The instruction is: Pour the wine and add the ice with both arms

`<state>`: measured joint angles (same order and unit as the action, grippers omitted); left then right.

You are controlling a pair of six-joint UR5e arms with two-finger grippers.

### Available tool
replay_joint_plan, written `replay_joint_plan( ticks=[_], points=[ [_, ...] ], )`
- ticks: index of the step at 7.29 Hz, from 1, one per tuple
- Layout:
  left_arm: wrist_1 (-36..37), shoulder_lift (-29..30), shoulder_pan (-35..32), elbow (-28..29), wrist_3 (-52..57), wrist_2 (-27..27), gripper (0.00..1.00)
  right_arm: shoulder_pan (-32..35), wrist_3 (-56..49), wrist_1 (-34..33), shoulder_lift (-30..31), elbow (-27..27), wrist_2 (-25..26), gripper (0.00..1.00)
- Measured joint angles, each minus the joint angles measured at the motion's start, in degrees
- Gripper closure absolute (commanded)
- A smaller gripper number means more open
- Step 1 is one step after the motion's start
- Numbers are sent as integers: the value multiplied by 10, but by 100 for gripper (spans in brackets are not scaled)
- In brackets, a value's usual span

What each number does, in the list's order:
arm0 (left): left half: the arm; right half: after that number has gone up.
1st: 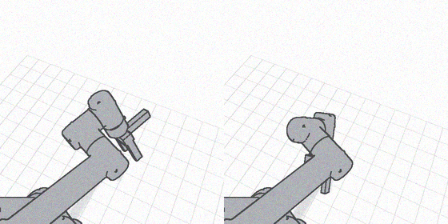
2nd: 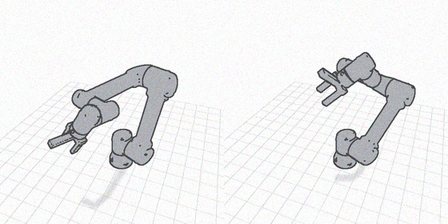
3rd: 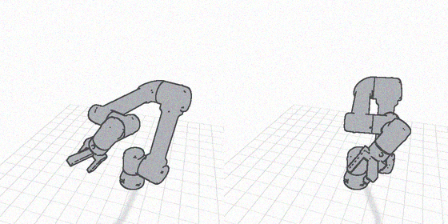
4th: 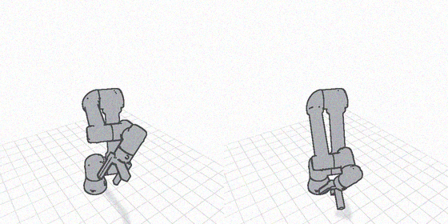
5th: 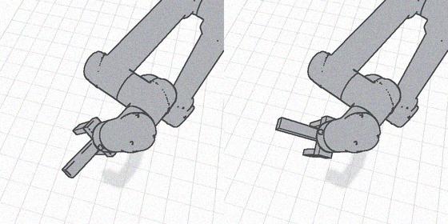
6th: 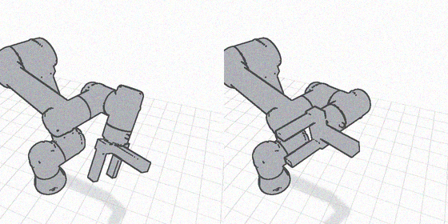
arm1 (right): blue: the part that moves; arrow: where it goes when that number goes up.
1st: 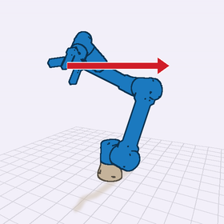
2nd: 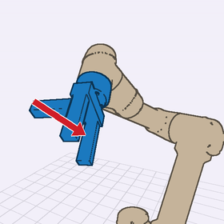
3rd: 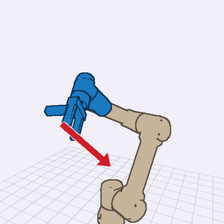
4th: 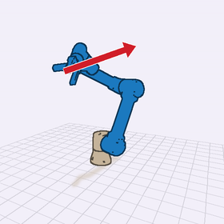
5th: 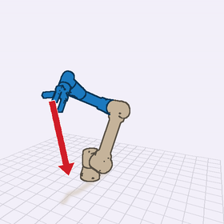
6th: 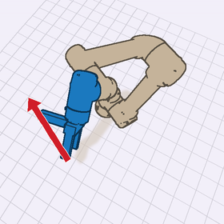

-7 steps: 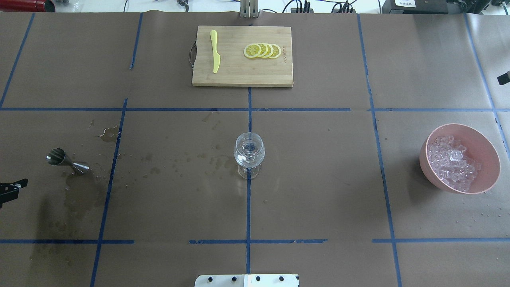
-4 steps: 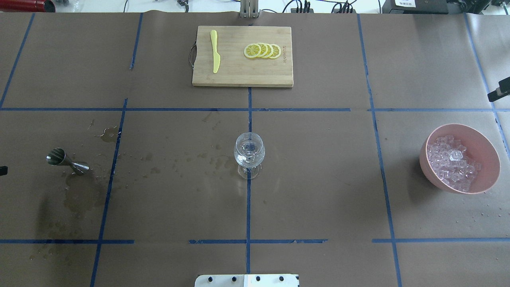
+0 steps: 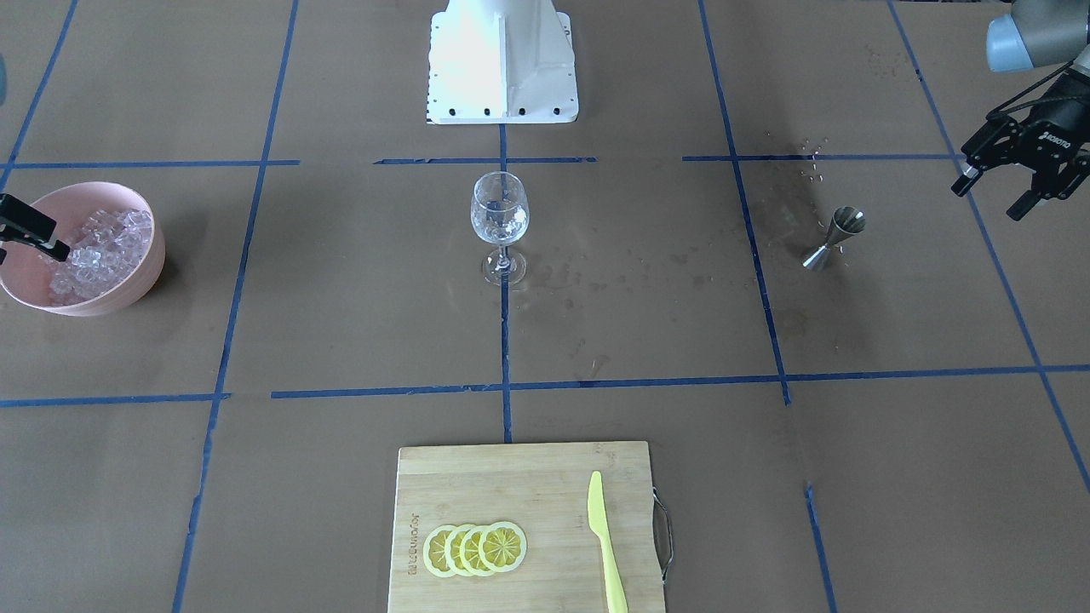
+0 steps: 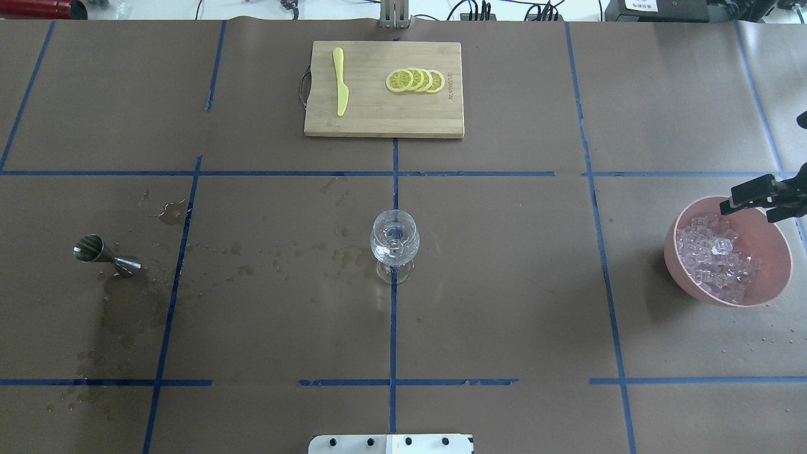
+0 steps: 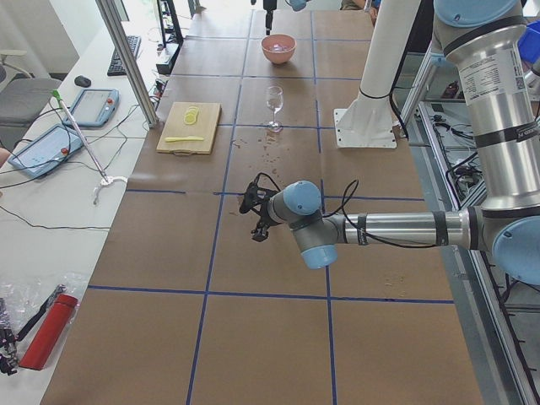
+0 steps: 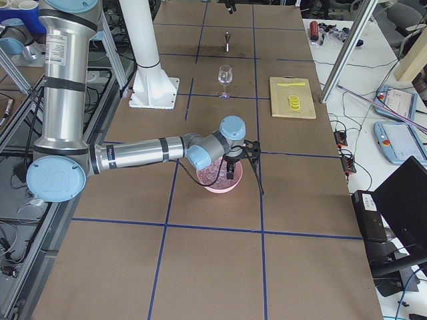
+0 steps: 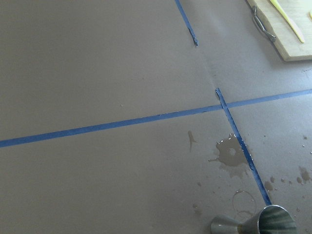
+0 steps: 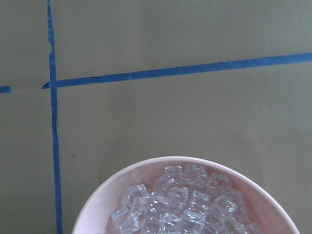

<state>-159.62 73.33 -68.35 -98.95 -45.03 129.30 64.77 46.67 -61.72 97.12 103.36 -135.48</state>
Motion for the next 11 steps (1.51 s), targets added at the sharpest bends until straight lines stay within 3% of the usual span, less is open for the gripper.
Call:
replay_joint_plan(
  ticks=[2, 3, 4, 5, 6, 11],
  points=[
    [2, 1, -5, 7, -3, 3, 0, -47, 44, 31, 12, 0, 36, 18],
    [2, 0, -6, 7, -4, 3, 0, -62, 52, 35, 13, -1, 48, 29],
    [1, 0, -6, 7, -4, 3, 0, -69, 56, 36, 14, -3, 55, 54],
    [1, 0, -6, 7, -4, 3, 0, -71, 57, 37, 16, -4, 57, 89],
    [1, 0, -6, 6, -4, 3, 0, -72, 57, 38, 19, -5, 58, 100],
    [0, 0, -7, 3, -4, 3, 0, -67, 56, 36, 28, 15, 56, 100]
  ],
)
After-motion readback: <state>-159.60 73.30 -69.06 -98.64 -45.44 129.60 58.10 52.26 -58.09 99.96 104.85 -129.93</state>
